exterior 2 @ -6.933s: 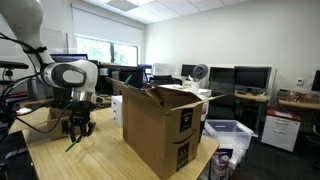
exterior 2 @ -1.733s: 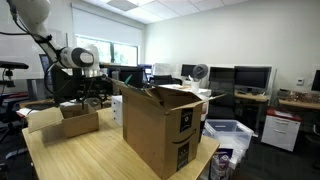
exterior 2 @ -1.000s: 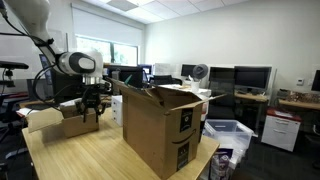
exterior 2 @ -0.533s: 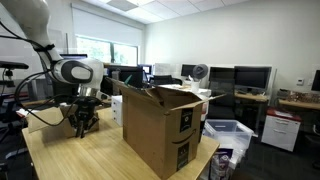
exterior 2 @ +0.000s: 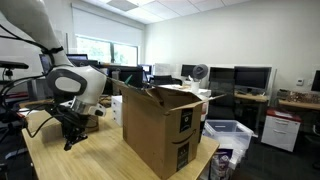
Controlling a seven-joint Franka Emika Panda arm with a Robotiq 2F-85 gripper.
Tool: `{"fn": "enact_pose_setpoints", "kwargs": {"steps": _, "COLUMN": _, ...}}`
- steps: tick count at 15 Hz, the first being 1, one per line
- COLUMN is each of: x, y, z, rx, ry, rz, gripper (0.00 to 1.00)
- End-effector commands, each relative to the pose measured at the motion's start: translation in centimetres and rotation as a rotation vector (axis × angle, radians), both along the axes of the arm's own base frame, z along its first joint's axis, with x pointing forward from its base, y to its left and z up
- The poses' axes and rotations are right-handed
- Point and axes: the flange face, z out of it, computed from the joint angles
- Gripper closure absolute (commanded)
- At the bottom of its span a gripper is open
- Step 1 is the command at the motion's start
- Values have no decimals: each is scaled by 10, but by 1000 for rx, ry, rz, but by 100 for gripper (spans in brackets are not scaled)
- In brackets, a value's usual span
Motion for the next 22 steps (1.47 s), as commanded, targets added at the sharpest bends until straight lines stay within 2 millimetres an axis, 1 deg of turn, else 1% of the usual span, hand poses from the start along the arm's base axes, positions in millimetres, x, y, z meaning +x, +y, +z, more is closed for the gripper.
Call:
{"fn": "enact_pose_setpoints", "kwargs": {"steps": 1, "x": -24, "y": -5, "z": 7, "rx": 40, "ry": -43, "rz": -114, "gripper": 98}}
{"fn": "enact_pose_setpoints", "kwargs": {"steps": 5, "x": -40, "y": -4, "z": 5, "rx": 42, "ry": -70, "rz": -226, "gripper": 98}}
{"fn": "enact_pose_setpoints", "kwargs": {"steps": 6, "x": -21, "y": -7, "z": 3, "rx": 45, "ry": -74, "rz": -242, "gripper": 98}}
{"fn": "enact_pose_setpoints", "kwargs": {"steps": 7, "x": -22, "y": -6, "z": 2, "rx": 45, "ry": -78, "rz": -249, "gripper": 98}}
{"fn": "enact_pose_setpoints", "kwargs": {"steps": 9, "x": -18, "y": -4, "z": 4, "rx": 56, "ry": -82, "rz": -259, "gripper": 98}}
{"fn": "enact_pose_setpoints", "kwargs": {"steps": 10, "x": -27, "y": -1, "z": 6, "rx": 63, "ry": -84, "rz": -265, "gripper": 98}}
{"fn": "enact_pose_setpoints", "kwargs": {"steps": 11, "x": -24, "y": 1, "z": 6, "rx": 69, "ry": -79, "rz": -274, "gripper": 98}}
{"fn": "enact_pose_setpoints", "kwargs": {"steps": 12, "x": -20, "y": 8, "z": 1, "rx": 62, "ry": -53, "rz": -270, "gripper": 98}}
{"fn": "enact_pose_setpoints", "kwargs": {"steps": 13, "x": -22, "y": 16, "z": -2, "rx": 56, "ry": -27, "rz": -244, "gripper": 98}}
{"fn": "enact_pose_setpoints", "kwargs": {"steps": 18, "x": -21, "y": 44, "z": -8, "rx": 39, "ry": 1, "rz": -188, "gripper": 98}}
{"fn": "enact_pose_setpoints", "kwargs": {"steps": 22, "x": -22, "y": 66, "z": -3, "rx": 44, "ry": 15, "rz": -162, "gripper": 98}}
